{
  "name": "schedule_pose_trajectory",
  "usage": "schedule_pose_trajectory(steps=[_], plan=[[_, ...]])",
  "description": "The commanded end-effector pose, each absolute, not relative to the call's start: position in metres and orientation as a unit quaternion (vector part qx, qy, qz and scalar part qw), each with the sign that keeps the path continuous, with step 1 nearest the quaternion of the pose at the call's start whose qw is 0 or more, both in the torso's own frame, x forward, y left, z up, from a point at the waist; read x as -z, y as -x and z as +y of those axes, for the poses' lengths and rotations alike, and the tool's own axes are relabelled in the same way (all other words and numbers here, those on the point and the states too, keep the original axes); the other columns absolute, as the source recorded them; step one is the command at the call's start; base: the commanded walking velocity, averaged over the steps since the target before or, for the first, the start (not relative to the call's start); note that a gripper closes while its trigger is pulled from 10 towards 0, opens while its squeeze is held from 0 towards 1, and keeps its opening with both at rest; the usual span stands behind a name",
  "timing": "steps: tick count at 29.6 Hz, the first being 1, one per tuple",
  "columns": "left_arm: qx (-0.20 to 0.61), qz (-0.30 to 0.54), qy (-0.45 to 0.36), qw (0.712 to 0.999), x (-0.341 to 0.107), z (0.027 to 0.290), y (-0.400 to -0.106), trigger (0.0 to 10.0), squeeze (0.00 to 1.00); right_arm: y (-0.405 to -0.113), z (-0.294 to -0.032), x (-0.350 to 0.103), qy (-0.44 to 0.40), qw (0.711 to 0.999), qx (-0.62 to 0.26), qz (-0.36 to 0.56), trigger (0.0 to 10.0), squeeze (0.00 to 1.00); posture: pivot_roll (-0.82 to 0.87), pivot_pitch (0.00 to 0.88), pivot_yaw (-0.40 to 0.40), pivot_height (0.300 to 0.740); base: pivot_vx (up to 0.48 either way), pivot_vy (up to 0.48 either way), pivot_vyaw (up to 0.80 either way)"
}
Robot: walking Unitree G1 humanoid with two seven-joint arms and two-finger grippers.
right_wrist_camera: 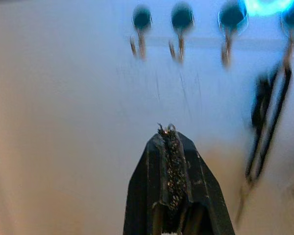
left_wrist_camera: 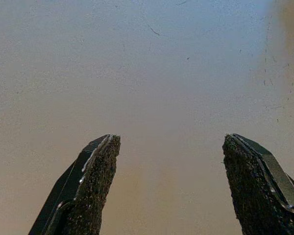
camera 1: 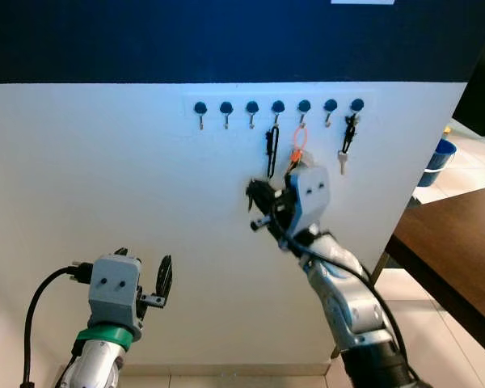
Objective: Hang keys on a hook
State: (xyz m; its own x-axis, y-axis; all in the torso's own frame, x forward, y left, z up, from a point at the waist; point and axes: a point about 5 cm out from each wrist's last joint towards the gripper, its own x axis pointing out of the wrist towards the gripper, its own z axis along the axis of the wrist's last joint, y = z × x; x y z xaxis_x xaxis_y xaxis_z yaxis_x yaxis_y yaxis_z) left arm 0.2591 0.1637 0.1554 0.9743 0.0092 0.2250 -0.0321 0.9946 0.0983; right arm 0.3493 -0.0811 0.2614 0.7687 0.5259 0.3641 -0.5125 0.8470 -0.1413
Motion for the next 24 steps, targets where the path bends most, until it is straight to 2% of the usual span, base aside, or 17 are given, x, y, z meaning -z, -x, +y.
schedule_pose_trajectory(steps=[1, 7, 13, 24], plan=[[-0.018, -0.115, -0.044, 0.992, -0.156, 0.166, -0.258, 10.0, 0.0, -0.354, -0.082, -0.275, 0.003, 0.938, -0.277, -0.21, 10.0, 0.0, -0.19, 0.014, 0.081, 0.74, 0.0, 0.0, 0.0], [-0.015, -0.129, -0.046, 0.99, -0.161, 0.162, -0.258, 10.0, 0.0, -0.367, -0.08, -0.303, -0.007, 0.936, -0.252, -0.246, 10.0, 0.0, -0.19, 0.033, 0.077, 0.74, 0.0, 0.0, 0.0], [-0.005, -0.157, -0.033, 0.987, -0.174, 0.158, -0.256, 10.0, 0.0, -0.372, -0.071, -0.31, -0.002, 0.932, -0.262, -0.25, 10.0, 0.0, -0.18, 0.051, 0.074, 0.74, 0.0, 0.0, 0.0], [0.001, -0.161, -0.034, 0.986, -0.176, 0.158, -0.251, 10.0, 0.0, -0.379, -0.068, -0.32, -0.013, 0.931, -0.255, -0.262, 10.0, 0.0, -0.17, 0.07, 0.073, 0.74, 0.0, 0.0, 0.0]])
